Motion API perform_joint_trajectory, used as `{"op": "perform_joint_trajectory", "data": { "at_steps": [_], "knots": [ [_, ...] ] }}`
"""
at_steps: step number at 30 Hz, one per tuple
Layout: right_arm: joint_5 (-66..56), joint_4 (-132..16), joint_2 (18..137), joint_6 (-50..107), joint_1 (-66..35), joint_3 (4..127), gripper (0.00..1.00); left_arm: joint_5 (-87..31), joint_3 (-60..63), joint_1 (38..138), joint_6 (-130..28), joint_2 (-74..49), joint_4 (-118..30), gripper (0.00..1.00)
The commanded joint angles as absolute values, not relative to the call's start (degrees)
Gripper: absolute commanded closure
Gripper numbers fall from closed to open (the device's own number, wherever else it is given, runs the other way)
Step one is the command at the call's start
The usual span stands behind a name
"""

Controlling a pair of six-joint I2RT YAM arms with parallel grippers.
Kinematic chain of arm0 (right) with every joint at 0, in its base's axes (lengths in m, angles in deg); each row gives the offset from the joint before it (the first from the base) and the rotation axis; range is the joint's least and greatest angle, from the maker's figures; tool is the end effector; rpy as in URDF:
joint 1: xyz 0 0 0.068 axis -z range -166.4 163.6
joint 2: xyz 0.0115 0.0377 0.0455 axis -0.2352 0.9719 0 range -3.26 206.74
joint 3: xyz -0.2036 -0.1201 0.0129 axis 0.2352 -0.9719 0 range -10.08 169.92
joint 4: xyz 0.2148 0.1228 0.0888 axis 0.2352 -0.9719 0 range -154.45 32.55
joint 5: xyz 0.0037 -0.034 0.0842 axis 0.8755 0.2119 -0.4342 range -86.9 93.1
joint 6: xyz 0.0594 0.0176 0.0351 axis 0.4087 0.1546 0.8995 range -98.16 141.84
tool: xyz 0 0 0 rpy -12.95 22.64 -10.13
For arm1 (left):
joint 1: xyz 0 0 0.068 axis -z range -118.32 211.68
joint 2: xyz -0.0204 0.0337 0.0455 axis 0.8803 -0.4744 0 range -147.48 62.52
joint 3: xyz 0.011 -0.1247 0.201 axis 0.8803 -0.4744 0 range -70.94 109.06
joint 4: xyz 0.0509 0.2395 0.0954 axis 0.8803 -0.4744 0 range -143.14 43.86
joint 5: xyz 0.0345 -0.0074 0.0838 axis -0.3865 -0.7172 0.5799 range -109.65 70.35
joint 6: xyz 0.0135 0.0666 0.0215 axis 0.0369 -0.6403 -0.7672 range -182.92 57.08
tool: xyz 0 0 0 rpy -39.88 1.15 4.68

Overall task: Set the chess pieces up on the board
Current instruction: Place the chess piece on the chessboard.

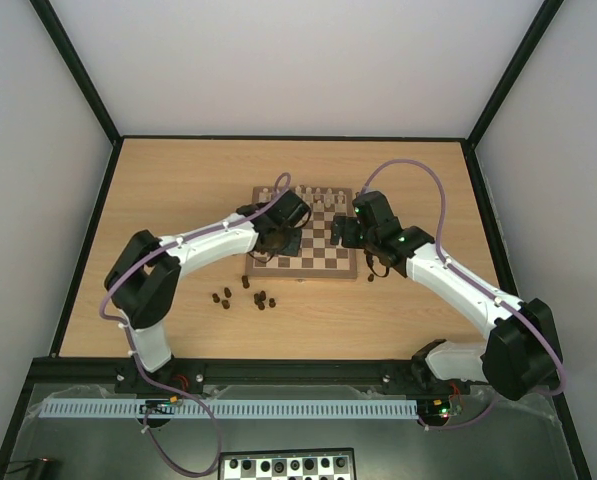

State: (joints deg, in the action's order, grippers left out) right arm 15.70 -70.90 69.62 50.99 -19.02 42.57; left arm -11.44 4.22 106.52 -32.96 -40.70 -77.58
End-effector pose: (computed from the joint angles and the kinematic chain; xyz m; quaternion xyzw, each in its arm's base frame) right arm 0.2718 0.1588 0.2283 0.0252 0.8775 0.1578 0.4522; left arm 0.2786 -0.2652 0.1573 0.1060 0.9567 -0.1045 0.2504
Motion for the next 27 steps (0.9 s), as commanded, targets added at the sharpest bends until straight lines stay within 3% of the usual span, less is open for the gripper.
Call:
{"op": "perform_joint_trajectory", "data": {
  "at_steps": [1, 27],
  "knots": [
    [15.28, -72.08, 70.2, 51.14, -18.83, 41.83, 0.02, -10.57, 4.03, 106.86, -32.86, -42.33, -77.79, 0.9],
    [13.24, -71.6, 70.39, 50.76, -18.83, 41.64, 0.01, -9.2, 2.36, 106.15, -32.6, -45.03, -75.82, 0.84]
  ]
}}
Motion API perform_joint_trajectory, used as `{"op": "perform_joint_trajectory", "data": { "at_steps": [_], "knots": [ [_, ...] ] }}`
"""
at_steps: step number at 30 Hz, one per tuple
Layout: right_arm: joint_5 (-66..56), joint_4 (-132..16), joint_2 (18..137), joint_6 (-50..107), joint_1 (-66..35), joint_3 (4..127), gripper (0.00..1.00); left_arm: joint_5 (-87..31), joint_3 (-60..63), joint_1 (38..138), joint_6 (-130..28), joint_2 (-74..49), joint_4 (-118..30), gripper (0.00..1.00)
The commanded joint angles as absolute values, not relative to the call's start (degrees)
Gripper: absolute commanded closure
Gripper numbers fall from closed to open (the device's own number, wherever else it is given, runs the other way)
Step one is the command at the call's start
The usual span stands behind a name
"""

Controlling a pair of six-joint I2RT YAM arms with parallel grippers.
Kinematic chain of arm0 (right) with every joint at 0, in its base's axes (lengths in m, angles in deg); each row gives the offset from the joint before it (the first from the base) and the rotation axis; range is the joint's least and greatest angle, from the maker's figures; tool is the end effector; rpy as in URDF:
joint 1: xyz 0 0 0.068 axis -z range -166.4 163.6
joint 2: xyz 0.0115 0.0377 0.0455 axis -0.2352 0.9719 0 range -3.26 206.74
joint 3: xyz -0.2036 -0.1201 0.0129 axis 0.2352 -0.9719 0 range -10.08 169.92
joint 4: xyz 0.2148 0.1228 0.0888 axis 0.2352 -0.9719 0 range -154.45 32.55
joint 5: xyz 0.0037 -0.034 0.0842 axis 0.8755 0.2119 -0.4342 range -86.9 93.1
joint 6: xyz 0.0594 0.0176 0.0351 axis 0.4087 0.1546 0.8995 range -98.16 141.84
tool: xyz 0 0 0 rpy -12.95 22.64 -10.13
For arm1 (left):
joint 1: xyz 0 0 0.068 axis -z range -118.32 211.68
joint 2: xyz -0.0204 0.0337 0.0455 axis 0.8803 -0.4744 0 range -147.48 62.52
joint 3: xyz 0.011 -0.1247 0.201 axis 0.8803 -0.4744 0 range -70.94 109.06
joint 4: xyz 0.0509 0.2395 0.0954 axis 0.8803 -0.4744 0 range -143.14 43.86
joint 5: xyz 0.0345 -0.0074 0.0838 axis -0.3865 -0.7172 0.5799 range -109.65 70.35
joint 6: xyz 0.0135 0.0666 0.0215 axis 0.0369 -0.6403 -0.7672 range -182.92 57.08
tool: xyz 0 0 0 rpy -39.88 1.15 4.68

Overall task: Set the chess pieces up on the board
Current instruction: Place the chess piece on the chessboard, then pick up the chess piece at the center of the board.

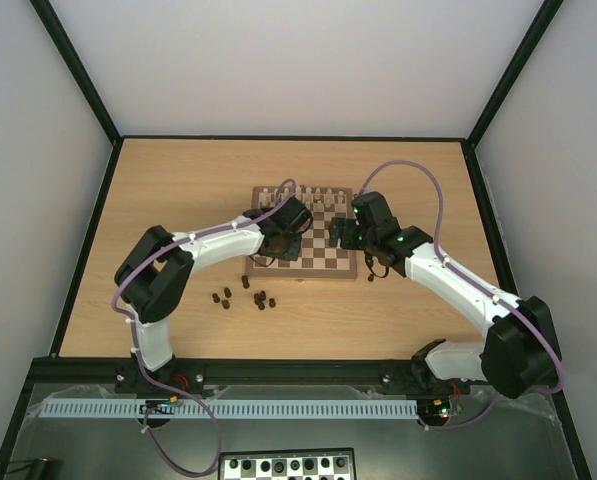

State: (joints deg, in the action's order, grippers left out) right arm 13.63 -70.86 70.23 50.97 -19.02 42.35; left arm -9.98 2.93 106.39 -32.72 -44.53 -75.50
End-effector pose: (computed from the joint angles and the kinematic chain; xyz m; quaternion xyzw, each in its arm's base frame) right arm 0.2717 0.1612 0.2236 0.0158 0.8821 0.1684 0.4397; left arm 0.2815 -0.2647 0.1285 0.1024 0.9627 -0.0788 0.2375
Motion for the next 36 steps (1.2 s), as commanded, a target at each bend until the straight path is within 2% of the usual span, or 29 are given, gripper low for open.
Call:
{"op": "perform_joint_trajectory", "data": {
  "at_steps": [1, 8, 13, 16, 18, 19, 23, 29, 33, 36],
  "knots": [
    [13.14, -71.55, 70.39, 50.76, -18.83, 41.62, 0.01, -9.16, 2.37, 106.15, -32.48, -44.9, -76.03, 0.82],
    [12.83, -71.42, 70.65, 50.84, -18.83, 41.67, 0.01, -9.1, 3.96, 106.9, -31.78, -40.53, -78.61, 0.69],
    [12.54, -71.34, 70.89, 50.82, -18.84, 41.67, 0.01, -5.94, 7.89, 108.88, -31.53, -36.28, -83.45, 0.52],
    [12.42, -71.34, 70.93, 50.85, -18.83, 41.63, 0.01, -0.68, 8.19, 108.78, -30.56, -33.35, -85.97, 0.3],
    [12.37, -71.42, 70.99, 50.83, -18.84, 41.62, 0.01, 3.44, 7.57, 108.45, -29.66, -31.55, -87.64, 0.04],
    [12.24, -71.41, 71.19, 50.82, -18.83, 41.68, 0.01, 4.72, 6.73, 108.0, -29.23, -30.46, -87.92, 0.01],
    [11.65, -71.42, 71.87, 50.85, -18.82, 41.87, 0.02, 5.29, 0.99, 104.09, -28.24, -25.56, -85.75, 0.0],
    [11.13, -71.17, 72.1, 50.76, -18.83, 41.84, 0.01, -0.2, -10.51, 92.28, -28.62, -18.15, -78.22, 0.0],
    [10.62, -70.92, 72.49, 50.67, -18.83, 41.82, 0.02, -1.44, -15.26, 87.2, -29.14, -16.96, -75.4, 0.0],
    [10.23, -70.9, 72.81, 50.59, -18.83, 41.89, 0.01, -2.53, -17.01, 86.0, -29.4, -18.23, -73.4, 0.09]
  ]
}}
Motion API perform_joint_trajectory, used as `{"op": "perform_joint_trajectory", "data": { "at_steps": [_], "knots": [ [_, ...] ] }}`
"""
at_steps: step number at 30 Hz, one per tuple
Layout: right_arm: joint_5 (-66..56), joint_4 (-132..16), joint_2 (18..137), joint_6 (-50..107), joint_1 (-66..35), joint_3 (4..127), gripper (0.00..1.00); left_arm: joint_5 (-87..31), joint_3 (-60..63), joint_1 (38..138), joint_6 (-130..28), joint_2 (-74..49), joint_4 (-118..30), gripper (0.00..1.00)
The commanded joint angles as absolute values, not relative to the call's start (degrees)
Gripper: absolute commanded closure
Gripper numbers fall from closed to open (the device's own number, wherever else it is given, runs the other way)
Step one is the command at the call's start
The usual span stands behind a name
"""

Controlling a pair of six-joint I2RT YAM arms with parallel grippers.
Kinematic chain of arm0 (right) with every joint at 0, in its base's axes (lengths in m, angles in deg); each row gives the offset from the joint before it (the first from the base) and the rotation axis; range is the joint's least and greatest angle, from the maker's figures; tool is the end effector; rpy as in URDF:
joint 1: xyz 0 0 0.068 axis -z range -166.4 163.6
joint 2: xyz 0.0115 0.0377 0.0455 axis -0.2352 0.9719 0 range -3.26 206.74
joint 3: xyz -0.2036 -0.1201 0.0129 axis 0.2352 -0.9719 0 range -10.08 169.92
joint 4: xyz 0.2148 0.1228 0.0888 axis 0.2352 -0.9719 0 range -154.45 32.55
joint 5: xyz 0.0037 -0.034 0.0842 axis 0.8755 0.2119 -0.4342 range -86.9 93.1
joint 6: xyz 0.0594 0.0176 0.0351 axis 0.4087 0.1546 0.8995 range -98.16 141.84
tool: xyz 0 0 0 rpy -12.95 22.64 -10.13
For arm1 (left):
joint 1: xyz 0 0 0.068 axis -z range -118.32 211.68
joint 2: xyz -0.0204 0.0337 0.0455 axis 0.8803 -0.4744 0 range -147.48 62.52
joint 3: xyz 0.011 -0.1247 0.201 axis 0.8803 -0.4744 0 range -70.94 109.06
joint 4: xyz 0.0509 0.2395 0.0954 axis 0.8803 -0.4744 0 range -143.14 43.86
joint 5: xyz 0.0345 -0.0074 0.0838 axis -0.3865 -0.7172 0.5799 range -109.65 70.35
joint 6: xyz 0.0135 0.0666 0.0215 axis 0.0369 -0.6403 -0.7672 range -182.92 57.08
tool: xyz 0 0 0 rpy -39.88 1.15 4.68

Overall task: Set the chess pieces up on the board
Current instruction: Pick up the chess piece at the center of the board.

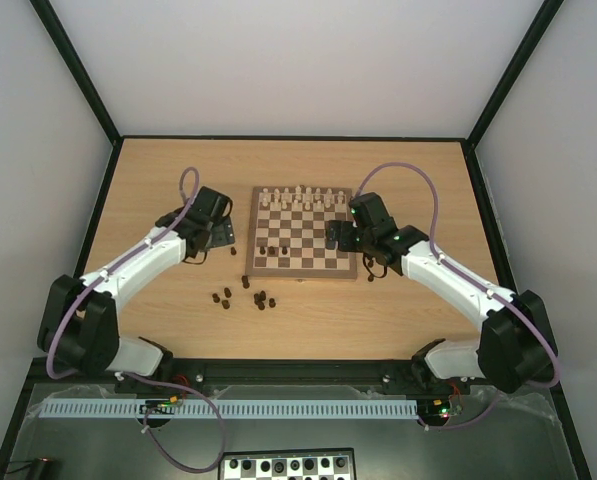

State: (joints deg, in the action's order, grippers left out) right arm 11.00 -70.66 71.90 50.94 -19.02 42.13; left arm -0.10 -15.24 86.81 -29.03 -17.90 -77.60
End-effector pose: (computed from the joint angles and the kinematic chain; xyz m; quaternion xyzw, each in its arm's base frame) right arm 0.2730 0.1652 0.2137 0.0038 0.8901 0.1790 0.4192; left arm 0.2828 -0.1110 0.1810 -0.1212 0.9364 0.0002 0.3295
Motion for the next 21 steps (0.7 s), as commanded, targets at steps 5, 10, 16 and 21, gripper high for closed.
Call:
{"op": "perform_joint_trajectory", "data": {
  "at_steps": [5, 10, 16, 21],
  "knots": [
    [10.09, -70.81, 72.55, 50.54, -18.83, 41.77, 0.01, -6.74, -18.73, 85.85, -29.06, -21.46, -69.47, 0.33],
    [9.63, -70.76, 72.73, 50.45, -18.83, 41.72, 0.01, -9.58, -19.42, 85.94, -29.61, -25.37, -66.27, 0.59],
    [9.42, -70.63, 72.68, 50.41, -18.83, 41.75, 0.02, -11.2, -19.14, 86.79, -29.86, -29.22, -64.43, 0.68],
    [8.98, -70.62, 72.65, 50.32, -18.83, 41.72, 0.01, -11.42, -19.09, 86.99, -30.01, -31.25, -63.54, 0.69]
  ]
}}
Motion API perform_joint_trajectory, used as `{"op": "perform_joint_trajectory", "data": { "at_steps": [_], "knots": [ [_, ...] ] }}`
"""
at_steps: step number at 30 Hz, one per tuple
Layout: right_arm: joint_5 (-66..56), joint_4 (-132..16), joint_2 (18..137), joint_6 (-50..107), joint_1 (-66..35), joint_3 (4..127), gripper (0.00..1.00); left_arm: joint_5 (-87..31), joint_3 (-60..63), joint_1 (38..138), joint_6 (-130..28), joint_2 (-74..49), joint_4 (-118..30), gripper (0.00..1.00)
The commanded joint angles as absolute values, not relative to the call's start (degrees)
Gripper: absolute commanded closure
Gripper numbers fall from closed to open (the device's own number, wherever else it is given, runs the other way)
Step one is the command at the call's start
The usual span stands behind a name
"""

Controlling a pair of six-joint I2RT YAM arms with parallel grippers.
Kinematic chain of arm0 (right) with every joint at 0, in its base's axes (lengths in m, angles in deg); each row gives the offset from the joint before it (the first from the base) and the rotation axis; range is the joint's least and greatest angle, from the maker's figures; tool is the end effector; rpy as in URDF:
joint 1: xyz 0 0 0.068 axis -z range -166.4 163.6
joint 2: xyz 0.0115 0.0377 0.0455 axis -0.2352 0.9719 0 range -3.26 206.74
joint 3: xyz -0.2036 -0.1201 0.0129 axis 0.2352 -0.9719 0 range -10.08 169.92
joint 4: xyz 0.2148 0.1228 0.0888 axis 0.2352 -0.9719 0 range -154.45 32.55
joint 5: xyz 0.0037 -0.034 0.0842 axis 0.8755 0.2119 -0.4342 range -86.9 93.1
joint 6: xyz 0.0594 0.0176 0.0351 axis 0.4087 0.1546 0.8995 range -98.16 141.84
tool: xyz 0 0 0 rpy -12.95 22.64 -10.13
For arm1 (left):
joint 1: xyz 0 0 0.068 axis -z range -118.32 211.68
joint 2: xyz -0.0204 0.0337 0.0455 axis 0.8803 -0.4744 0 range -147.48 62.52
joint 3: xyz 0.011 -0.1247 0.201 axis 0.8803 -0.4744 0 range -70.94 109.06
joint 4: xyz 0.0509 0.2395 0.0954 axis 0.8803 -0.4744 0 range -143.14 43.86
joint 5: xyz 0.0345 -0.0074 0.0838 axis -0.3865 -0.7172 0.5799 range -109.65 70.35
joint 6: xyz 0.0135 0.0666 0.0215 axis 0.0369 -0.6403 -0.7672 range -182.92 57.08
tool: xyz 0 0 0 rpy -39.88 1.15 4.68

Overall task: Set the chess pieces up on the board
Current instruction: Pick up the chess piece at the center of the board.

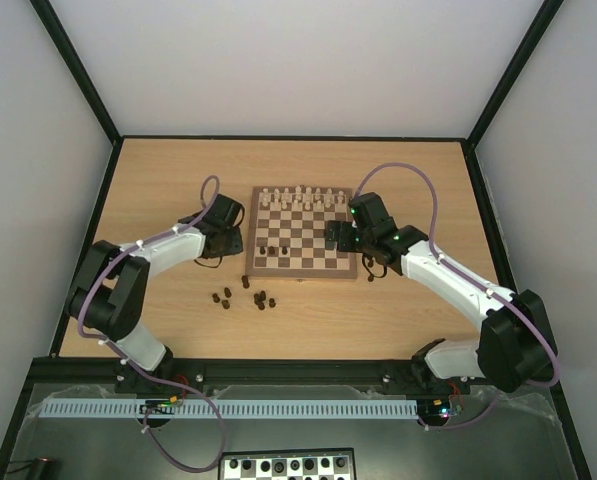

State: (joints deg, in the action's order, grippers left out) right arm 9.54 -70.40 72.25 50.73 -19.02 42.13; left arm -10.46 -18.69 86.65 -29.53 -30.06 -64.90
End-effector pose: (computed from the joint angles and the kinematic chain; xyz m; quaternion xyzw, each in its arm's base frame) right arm 0.2731 0.1670 0.2122 -0.0037 0.8910 0.1878 0.4134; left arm 0.2982 -0.1285 0.1130 -0.0918 0.9566 -0.0621 0.2695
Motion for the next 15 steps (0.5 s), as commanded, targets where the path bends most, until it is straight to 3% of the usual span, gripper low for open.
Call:
{"op": "perform_joint_trajectory", "data": {
  "at_steps": [1, 9, 15],
  "knots": [
    [8.99, -70.55, 72.63, 50.32, -18.83, 41.71, 0.01, -11.51, -18.96, 87.04, -30.09, -31.46, -63.4, 0.7],
    [8.72, -70.47, 72.5, 50.32, -18.87, 41.58, 0.01, -11.78, -18.69, 87.52, -30.28, -32.63, -63.4, 0.63],
    [8.46, -70.38, 72.73, 50.21, -18.83, 41.56, 0.01, -12.68, -18.78, 87.7, -31.0, -33.54, -63.43, 0.68]
  ]
}}
